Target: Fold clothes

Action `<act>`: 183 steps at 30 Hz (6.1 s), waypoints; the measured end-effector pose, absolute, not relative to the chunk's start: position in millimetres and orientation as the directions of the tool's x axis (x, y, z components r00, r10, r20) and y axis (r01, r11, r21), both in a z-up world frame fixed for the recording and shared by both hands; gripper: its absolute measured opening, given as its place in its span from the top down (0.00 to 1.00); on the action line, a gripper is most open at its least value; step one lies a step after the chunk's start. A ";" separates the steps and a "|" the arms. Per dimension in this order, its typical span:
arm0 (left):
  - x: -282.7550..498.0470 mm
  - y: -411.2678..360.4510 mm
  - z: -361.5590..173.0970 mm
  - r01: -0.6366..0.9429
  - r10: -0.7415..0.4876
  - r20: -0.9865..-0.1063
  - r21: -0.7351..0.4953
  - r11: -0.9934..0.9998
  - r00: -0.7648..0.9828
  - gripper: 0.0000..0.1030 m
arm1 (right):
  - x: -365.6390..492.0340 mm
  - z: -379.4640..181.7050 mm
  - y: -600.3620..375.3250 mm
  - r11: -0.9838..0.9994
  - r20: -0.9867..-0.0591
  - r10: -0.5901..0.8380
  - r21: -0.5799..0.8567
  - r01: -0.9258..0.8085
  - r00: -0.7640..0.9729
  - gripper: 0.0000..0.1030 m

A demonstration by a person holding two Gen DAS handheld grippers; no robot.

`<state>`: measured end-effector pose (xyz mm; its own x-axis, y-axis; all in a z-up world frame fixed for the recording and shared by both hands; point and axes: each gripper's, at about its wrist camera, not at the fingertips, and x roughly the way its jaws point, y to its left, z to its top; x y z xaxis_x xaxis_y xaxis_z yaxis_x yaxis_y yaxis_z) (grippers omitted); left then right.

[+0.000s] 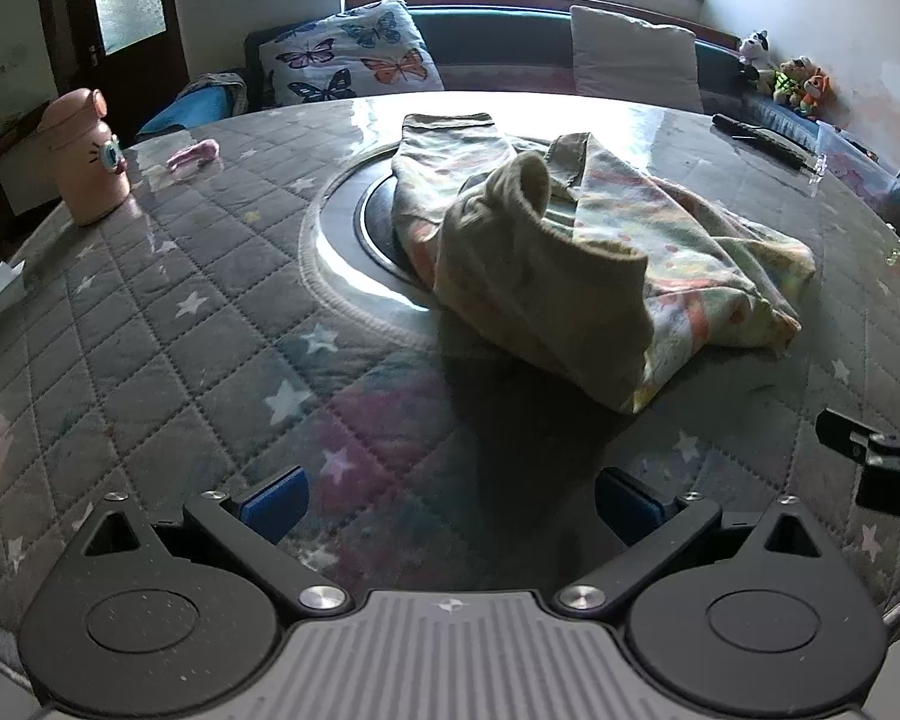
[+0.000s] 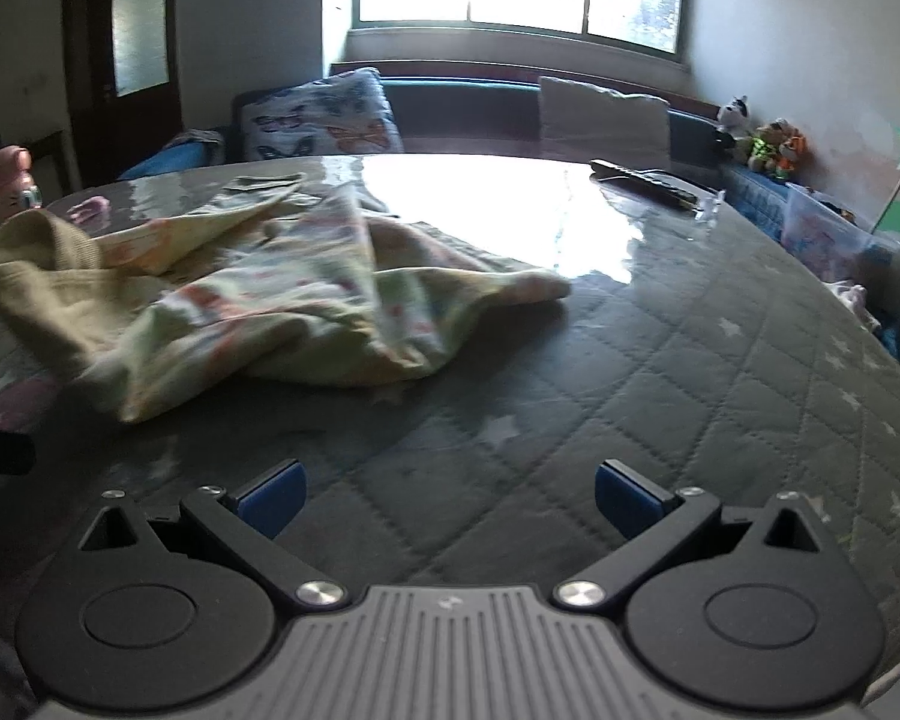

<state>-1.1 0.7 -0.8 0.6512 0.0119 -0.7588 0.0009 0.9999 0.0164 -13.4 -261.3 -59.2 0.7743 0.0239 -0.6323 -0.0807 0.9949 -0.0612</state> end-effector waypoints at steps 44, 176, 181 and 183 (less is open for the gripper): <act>3.9 7.4 -5.6 -0.018 0.026 -0.782 0.019 1.000 0.622 0.00 | -18.1 -46.4 -222.2 0.968 -0.647 0.187 -0.007 -0.251 0.739 0.00; 17.2 112.7 26.1 -0.139 0.127 -0.689 0.038 0.990 0.714 0.36 | -10.1 -9.2 -387.1 0.984 -0.629 -0.065 0.091 0.156 0.774 0.74; 31.4 98.8 41.4 -0.098 0.083 -0.646 0.014 0.995 0.758 0.28 | 18.0 -4.9 -366.4 0.992 -0.622 0.042 0.122 0.043 0.782 0.71; 42.3 89.7 42.5 -0.073 0.064 -0.638 0.013 0.997 0.767 0.30 | 32.1 -6.9 -356.0 0.990 -0.625 0.096 0.143 -0.007 0.774 0.71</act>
<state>42.3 89.7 42.5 0.7671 0.0642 -0.6384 -0.0728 0.9973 0.0128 32.1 -356.0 -6.9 0.7745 0.0961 -0.6252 -0.0074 0.9897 0.1429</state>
